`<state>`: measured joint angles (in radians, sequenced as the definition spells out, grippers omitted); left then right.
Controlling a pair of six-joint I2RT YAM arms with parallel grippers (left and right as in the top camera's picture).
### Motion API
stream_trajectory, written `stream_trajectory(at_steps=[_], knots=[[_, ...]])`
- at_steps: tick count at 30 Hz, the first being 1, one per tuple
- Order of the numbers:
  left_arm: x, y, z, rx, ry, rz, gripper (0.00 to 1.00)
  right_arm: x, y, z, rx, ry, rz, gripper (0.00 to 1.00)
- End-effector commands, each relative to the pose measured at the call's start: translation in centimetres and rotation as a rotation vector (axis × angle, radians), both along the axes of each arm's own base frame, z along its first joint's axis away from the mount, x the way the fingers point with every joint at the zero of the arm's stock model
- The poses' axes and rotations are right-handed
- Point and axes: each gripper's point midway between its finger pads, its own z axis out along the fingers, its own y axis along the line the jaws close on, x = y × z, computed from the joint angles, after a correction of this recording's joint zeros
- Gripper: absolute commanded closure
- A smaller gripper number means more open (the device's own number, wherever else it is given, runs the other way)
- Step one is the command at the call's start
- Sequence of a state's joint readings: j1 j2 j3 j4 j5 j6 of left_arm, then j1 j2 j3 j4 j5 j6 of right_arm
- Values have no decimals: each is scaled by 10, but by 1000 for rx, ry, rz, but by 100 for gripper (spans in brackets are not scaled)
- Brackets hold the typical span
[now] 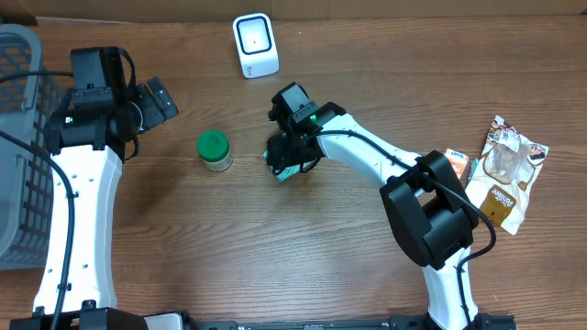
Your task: Scan the item barcode
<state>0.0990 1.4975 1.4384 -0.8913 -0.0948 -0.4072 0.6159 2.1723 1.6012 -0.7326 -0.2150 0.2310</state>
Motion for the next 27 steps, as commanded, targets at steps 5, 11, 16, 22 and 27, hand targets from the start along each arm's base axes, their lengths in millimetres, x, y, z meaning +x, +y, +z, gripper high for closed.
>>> stream_trajectory(at_steps=[5,11,16,22,27], knots=[[1,4,-3,25,11,-10,0,-8,-6,-28,-34,44,80,19],[1,4,-3,25,11,-10,0,16,-4,36,15,-36,84,13],[1,4,-3,25,11,-10,0,47,-33,98,25,-103,40,6],[1,4,-3,24,11,-11,0,59,-78,95,67,-53,60,9],[1,4,-3,25,11,-10,0,46,-82,73,194,20,181,12]])
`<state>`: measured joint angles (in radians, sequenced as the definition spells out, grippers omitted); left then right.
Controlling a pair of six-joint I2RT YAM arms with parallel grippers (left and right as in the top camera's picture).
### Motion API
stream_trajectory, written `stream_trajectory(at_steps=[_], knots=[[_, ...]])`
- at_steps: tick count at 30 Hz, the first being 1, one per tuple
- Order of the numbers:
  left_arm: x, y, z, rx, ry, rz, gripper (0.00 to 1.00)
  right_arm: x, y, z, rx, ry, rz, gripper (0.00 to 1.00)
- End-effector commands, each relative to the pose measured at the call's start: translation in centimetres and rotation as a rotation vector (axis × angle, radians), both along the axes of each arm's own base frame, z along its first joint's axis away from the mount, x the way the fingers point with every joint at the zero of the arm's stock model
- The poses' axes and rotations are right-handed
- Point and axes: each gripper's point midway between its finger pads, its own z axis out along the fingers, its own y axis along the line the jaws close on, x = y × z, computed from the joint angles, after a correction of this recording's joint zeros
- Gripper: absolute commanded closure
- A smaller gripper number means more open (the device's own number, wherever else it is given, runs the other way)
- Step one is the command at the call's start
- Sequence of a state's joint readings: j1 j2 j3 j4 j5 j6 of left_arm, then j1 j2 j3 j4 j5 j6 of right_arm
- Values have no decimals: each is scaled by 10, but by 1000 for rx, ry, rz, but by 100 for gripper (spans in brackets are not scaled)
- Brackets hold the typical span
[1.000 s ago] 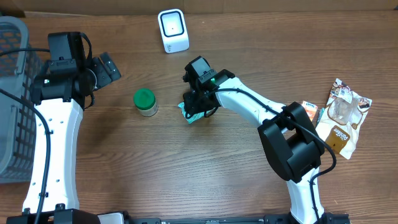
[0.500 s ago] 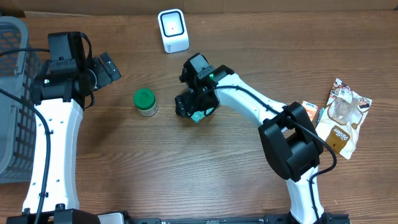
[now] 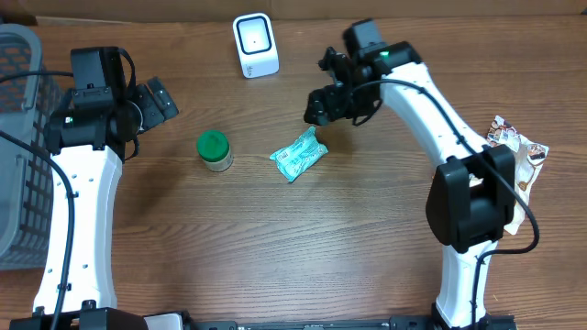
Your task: Scan the item barcode
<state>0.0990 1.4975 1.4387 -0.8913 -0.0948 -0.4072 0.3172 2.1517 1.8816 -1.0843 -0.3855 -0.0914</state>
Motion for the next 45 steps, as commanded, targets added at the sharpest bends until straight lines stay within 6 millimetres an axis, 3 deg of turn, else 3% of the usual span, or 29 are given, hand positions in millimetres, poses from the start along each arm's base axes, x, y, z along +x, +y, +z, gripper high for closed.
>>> stream_trajectory(at_steps=[1,10,14,23,26,27,33,38,45], knots=[[1,4,-3,25,12,-10,1,-17,17,-16,114,45,137,13],[1,4,-3,25,12,-10,1,-33,24,-75,100,172,152,23],[1,4,-3,24,12,-11,0,-37,24,-88,99,206,150,32],[1,4,-3,24,12,-11,0,-37,33,-83,164,212,161,75],[1,4,-3,25,12,-10,1,-37,33,-83,166,212,160,96],[1,4,-3,24,12,-11,1,-38,34,-83,170,214,159,96],[1,4,-3,24,12,-11,0,-41,48,-64,313,248,169,96],[1,4,-3,24,12,-11,1,-26,42,-43,364,279,64,96],[1,4,-3,25,12,-10,0,-1,22,37,462,154,-32,96]])
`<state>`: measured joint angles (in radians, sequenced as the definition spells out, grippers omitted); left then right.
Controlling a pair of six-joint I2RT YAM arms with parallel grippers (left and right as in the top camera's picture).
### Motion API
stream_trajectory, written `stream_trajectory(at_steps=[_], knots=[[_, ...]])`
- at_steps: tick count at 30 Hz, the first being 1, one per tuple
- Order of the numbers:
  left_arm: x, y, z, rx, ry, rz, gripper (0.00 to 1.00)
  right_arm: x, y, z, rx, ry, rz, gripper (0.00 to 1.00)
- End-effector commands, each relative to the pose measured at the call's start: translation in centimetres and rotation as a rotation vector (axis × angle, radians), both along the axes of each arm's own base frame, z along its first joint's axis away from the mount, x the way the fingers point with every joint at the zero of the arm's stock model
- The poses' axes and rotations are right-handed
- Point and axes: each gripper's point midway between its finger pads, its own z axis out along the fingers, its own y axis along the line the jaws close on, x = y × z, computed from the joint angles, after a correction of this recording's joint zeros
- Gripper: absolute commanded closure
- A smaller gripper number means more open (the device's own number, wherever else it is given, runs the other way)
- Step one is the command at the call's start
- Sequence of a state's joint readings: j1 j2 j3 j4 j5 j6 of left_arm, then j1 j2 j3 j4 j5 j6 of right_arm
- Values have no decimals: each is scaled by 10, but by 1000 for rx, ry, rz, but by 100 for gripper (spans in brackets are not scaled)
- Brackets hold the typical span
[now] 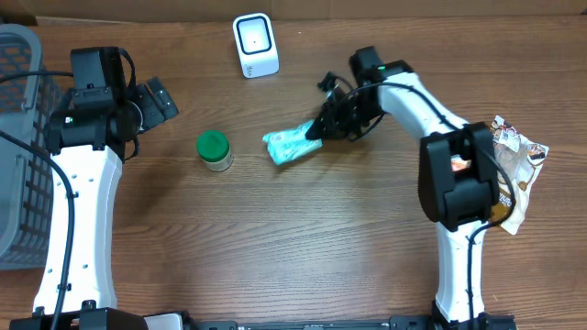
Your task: Scan the item barcode
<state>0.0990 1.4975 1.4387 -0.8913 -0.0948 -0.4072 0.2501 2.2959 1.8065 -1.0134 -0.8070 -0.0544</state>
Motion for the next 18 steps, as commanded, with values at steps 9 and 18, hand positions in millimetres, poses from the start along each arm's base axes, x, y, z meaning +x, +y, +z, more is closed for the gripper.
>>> stream_trajectory(at_steps=[9,18], knots=[[1,4,-3,25,12,-10,0,8,-30,186,65,-321,-176,96],[1,4,-3,24,12,-11,0,-23,-36,250,110,-386,-224,96]])
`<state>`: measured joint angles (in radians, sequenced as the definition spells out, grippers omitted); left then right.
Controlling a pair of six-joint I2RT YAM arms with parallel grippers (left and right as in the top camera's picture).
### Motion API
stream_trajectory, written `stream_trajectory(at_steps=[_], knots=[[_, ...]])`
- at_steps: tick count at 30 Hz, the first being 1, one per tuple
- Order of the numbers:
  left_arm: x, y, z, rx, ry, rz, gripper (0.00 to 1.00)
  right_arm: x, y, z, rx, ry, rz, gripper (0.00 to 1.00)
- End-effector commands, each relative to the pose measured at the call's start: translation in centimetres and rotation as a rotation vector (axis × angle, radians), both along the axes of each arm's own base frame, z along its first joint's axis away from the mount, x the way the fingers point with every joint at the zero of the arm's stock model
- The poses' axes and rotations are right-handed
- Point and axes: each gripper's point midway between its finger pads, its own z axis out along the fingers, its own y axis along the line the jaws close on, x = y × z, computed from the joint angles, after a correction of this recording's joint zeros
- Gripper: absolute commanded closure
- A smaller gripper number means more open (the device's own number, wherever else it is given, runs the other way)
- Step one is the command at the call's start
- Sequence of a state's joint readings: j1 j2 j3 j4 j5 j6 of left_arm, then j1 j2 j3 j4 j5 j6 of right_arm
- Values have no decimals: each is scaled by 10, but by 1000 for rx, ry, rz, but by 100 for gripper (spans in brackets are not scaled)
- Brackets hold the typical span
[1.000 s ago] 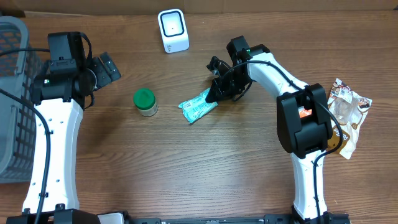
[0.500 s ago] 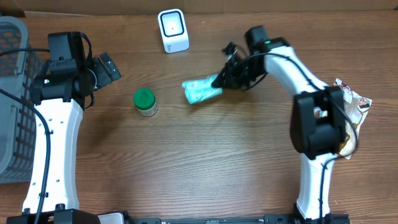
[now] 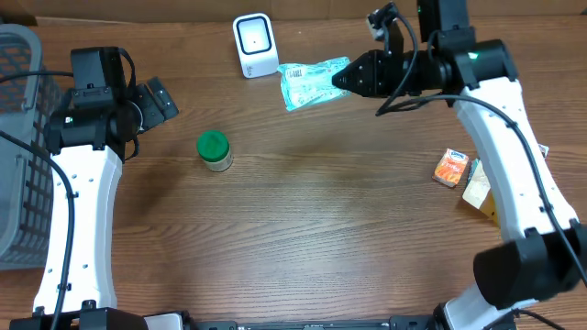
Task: Scan the item barcode
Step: 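Hold the teal pack's barcode in front of the white scanner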
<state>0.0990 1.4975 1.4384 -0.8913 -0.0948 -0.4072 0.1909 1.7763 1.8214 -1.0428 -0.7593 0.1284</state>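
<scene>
A teal plastic packet [image 3: 310, 82] with a white barcode label hangs in the air, just right of the white scanner [image 3: 255, 44] at the table's back edge. My right gripper [image 3: 343, 79] is shut on the packet's right end, its arm reaching in from the right. My left gripper [image 3: 159, 99] rests at the left side of the table, far from the packet, open with nothing in it.
A green-lidded jar [image 3: 214, 149] stands left of centre. A small orange packet [image 3: 452, 169] and a snack bag [image 3: 479, 188], partly hidden by the right arm, lie at the right. A grey basket [image 3: 16, 156] sits at the left edge.
The right gripper, then low at the packet's right end mid-table, now holds the packet raised and farther back, beside the scanner. The left arm has not moved.
At first the right gripper was down on the packet next to the jar. Then it stood apart to the upper right, the packet lying loose on the table. Later it was at the packet's right end, and now holds it up by the scanner.
</scene>
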Motion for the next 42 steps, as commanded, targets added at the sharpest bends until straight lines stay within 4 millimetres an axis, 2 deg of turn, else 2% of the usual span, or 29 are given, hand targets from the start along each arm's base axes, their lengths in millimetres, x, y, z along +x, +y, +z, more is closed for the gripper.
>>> stream_trajectory(at_steps=[1,5,12,18,30,36,40,42], knots=[[1,4,-3,25,11,-10,0,-9,0,29,33,-23,-30,96],[1,4,-3,24,11,-10,0,-15,-1,40,39,-42,-33,96],[1,4,-3,24,11,-11,0,-20,-1,46,43,-57,-29,96],[1,4,-3,24,11,-11,0,-27,14,47,37,-66,9,96],[1,4,-3,24,11,-10,0,-24,21,36,-71,-105,-27,96],[1,4,-3,24,11,-11,0,-21,29,20,-204,-139,-68,96],[1,4,-3,25,11,-10,1,-10,34,13,-289,-204,-99,96],[1,4,-3,24,11,-11,0,1,36,14,-338,-271,-128,96]])
